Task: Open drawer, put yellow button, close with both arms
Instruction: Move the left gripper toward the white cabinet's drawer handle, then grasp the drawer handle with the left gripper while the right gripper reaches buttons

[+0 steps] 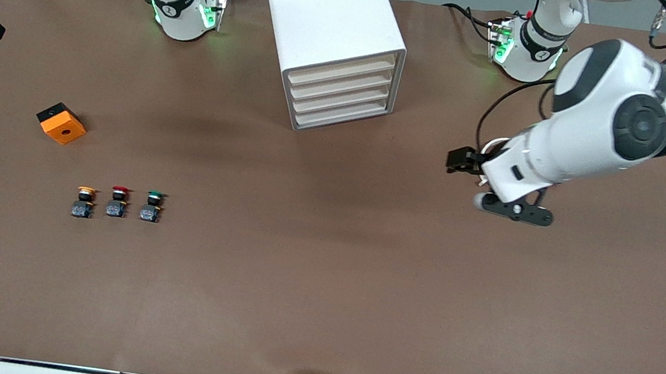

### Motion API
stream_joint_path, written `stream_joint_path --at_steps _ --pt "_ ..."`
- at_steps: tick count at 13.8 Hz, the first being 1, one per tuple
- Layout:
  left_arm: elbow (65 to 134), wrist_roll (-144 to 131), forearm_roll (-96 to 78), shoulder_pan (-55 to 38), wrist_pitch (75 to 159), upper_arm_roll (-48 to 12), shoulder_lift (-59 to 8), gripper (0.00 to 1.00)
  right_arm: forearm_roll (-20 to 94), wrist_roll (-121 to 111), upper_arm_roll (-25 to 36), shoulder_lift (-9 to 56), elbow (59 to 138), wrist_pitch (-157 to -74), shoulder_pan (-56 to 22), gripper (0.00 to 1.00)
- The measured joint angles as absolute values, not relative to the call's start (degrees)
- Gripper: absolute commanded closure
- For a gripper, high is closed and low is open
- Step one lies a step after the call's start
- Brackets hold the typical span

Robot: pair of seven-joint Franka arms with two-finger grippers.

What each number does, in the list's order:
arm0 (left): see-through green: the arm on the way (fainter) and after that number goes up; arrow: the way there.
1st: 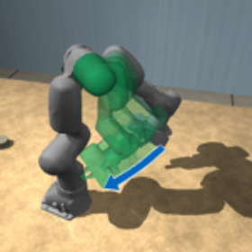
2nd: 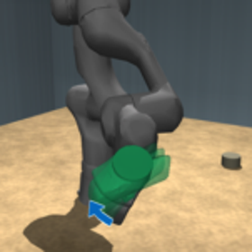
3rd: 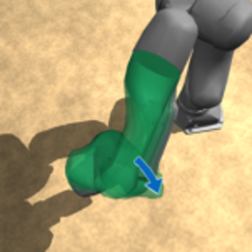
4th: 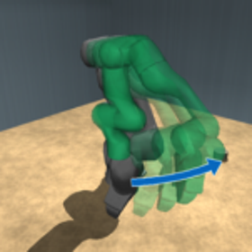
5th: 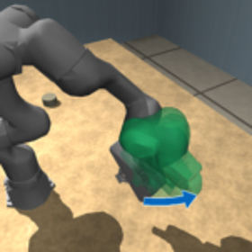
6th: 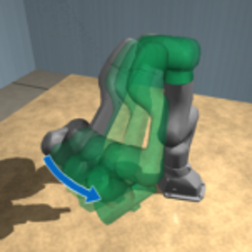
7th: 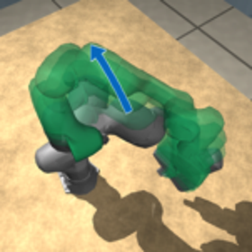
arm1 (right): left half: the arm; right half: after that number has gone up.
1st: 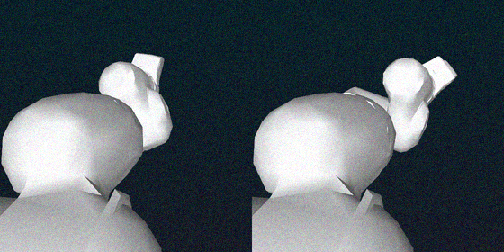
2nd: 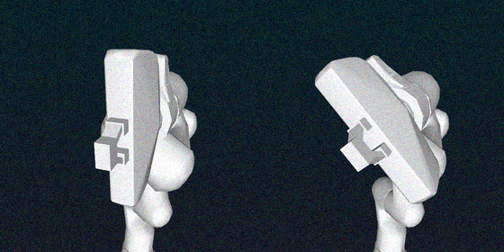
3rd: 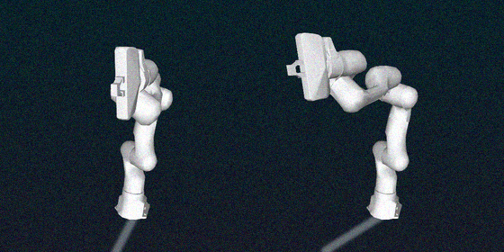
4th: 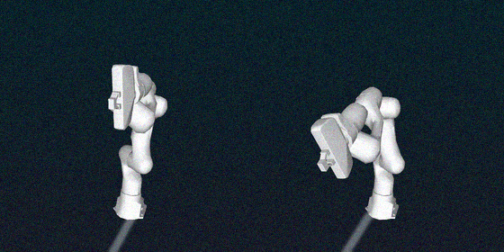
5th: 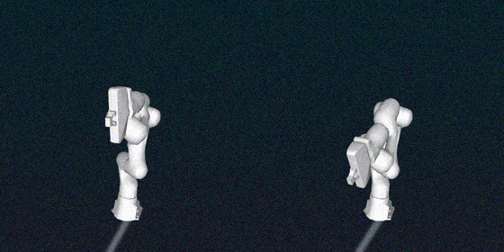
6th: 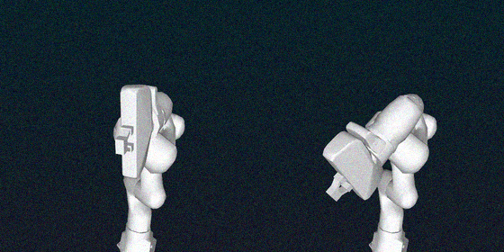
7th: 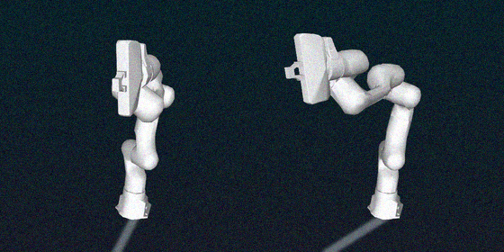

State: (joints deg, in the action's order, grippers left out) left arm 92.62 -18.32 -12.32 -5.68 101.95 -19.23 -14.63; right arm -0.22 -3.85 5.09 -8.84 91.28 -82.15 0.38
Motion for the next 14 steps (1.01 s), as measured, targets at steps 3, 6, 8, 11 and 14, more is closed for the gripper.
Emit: stream_joint_path --at_steps 3,6,8,11,14 --pt "92.7 -26.6 -16.5 -8.9 107.0 -19.3 -18.0 0.00 -0.2 -3.8 5.1 -8.8 91.3 -82.1 0.4 0.00" --pt "92.4 -41.6 -17.5 -12.0 109.5 -19.3 -21.0 0.00 -0.2 -3.8 5.2 -8.8 91.3 -82.2 0.4 0.00" --pt "91.2 -54.5 -17.5 -15.2 110.1 -19.4 -23.2 0.00 -0.2 -3.8 5.2 -8.8 91.2 -82.3 0.4 0.00" --pt "89.4 -75.0 -17.5 -18.5 110.3 -19.4 -26.6 0.00 0.0 -3.6 5.4 -7.8 91.5 -82.2 0.5 0.00" --pt "88.9 -96.3 -17.5 -21.0 110.3 -19.4 -29.2 0.00 0.0 -3.7 5.6 -3.7 91.9 -83.6 0.6 0.00"
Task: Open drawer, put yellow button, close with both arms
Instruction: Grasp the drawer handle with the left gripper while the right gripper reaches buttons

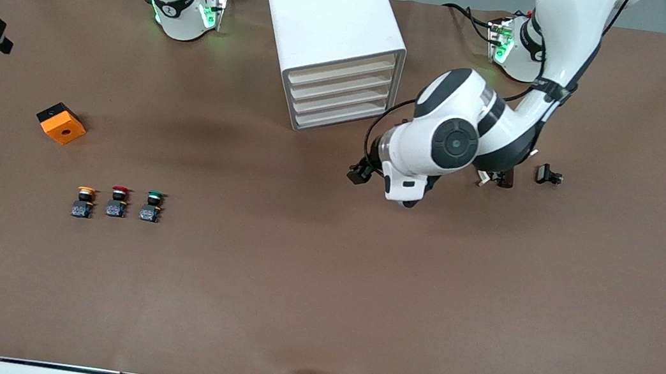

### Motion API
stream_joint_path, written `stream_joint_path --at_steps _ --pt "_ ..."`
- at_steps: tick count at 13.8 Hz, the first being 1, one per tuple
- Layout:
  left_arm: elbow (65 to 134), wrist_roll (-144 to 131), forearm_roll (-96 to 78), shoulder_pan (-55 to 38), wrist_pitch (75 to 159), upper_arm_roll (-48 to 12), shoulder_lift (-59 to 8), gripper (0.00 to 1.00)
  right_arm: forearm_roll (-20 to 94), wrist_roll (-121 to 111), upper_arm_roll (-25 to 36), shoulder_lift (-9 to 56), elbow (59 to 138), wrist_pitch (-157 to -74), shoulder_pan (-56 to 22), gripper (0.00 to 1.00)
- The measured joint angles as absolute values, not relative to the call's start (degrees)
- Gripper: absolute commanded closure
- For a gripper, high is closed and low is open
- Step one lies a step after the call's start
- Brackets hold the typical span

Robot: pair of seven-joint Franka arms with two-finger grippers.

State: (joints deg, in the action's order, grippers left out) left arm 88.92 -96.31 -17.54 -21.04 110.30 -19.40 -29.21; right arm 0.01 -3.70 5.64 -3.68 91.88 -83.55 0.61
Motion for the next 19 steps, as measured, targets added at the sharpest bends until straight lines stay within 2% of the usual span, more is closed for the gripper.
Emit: stream_joint_path --at_steps 5,11,16,19 --pt "88.8 -121.0 -20.9 -23.5 108.8 -19.4 -32.5 0.00 0.0 -3.8 6.0 4.9 92.1 -92.6 2.4 0.00" --pt "88.6 -132.5 -34.1 -23.7 98.6 -19.1 -33.8 0.00 0.3 -4.0 5.9 14.2 92.9 -104.5 4.4 0.00" --pt "88.4 -132.3 -43.0 -22.8 97.4 -18.9 -38.3 0.00 0.3 -4.0 6.0 18.9 101.8 -123.5 5.5 0.00" --pt "88.0 -131.9 -46.8 -21.9 96.4 -18.9 -40.3 0.00 0.5 -4.0 6.0 21.8 106.0 -131.3 6.4 0.00"
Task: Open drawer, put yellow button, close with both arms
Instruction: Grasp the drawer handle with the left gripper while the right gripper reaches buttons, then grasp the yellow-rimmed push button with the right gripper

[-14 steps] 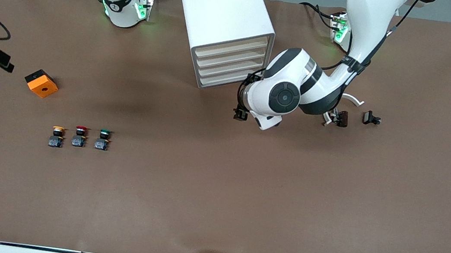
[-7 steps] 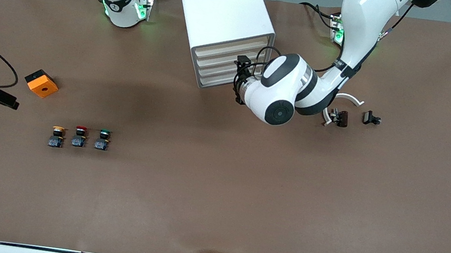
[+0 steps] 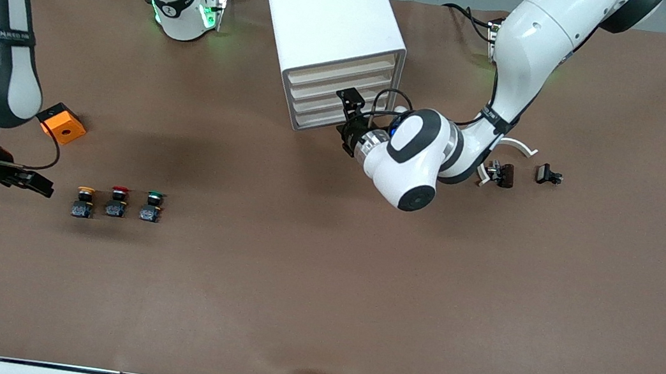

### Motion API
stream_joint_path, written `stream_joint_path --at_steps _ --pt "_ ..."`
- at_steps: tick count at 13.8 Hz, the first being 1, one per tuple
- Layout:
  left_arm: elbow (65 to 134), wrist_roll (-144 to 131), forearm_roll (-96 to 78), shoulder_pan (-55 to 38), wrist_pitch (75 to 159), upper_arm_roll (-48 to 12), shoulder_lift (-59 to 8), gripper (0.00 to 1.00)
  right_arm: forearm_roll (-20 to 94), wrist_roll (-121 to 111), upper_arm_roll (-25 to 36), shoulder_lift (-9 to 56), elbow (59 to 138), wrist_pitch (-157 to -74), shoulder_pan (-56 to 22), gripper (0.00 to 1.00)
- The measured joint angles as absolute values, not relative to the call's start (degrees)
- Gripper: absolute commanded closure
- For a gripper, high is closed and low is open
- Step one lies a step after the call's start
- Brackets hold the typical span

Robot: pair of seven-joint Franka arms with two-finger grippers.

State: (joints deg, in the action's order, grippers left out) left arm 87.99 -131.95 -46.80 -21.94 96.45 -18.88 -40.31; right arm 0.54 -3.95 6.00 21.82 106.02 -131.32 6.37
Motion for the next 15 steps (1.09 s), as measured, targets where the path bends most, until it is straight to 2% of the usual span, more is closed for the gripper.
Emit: stream_joint_path --at_steps 6,15 --pt "87.4 -132.0 -48.0 -22.0 88.2 -18.9 -40.6 0.00 3.3 -4.0 5.4 25.4 108.9 -139.1 6.1 0.00" --pt "87.4 -134.7 -50.8 -22.4 87.7 -18.9 -42.6 0.08 3.3 -6.0 5.2 34.3 109.3 -151.9 6.1 0.00"
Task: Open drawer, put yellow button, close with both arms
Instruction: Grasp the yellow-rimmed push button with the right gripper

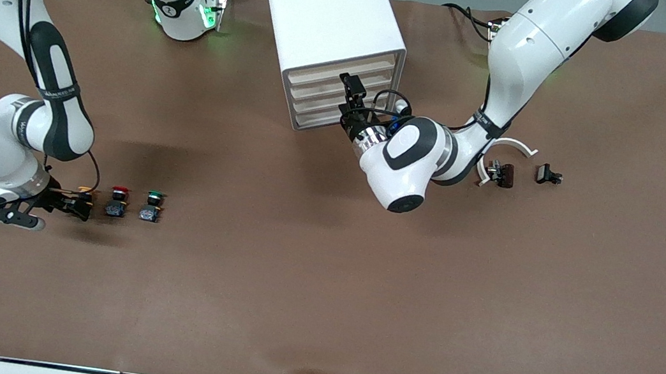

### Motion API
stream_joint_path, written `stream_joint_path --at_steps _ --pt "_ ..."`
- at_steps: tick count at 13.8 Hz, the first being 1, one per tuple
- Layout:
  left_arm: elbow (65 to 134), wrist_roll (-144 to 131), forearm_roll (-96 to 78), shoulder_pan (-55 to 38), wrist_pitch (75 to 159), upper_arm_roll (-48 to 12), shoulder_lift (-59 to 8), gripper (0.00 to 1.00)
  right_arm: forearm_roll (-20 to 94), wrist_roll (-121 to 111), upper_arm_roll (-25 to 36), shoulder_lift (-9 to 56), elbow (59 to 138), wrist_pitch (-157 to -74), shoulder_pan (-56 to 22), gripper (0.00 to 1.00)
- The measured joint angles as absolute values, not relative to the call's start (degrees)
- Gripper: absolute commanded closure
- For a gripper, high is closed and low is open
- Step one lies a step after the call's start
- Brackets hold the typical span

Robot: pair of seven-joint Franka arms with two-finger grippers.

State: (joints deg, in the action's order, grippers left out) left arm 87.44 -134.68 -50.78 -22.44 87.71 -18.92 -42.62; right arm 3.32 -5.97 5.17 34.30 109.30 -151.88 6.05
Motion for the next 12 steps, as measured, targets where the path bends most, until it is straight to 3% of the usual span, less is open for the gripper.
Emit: stream_joint_path --at_steps 2,8,10,11,12 --pt "87.4 -136.8 -51.5 -22.5 87.7 -18.9 -42.7 0.17 3.3 -6.0 5.2 35.5 109.3 -152.5 6.1 0.00" --pt "87.4 -141.3 -52.7 -23.5 87.5 -19.1 -42.7 0.24 3.4 -6.0 5.2 36.1 110.2 -151.9 6.1 0.00" --pt "87.4 -141.5 -52.8 -24.5 87.5 -19.1 -42.7 0.43 3.4 -6.0 5.2 36.0 110.3 -151.0 6.1 0.05" --pt "87.4 -141.5 -52.8 -24.8 87.5 -19.1 -42.8 0.47 3.4 -6.0 5.2 36.0 110.3 -150.4 6.1 0.30" --pt "87.4 -141.6 -52.8 -25.0 87.5 -19.1 -42.9 0.58 3.4 -6.0 5.2 36.0 110.3 -149.8 6.1 0.63"
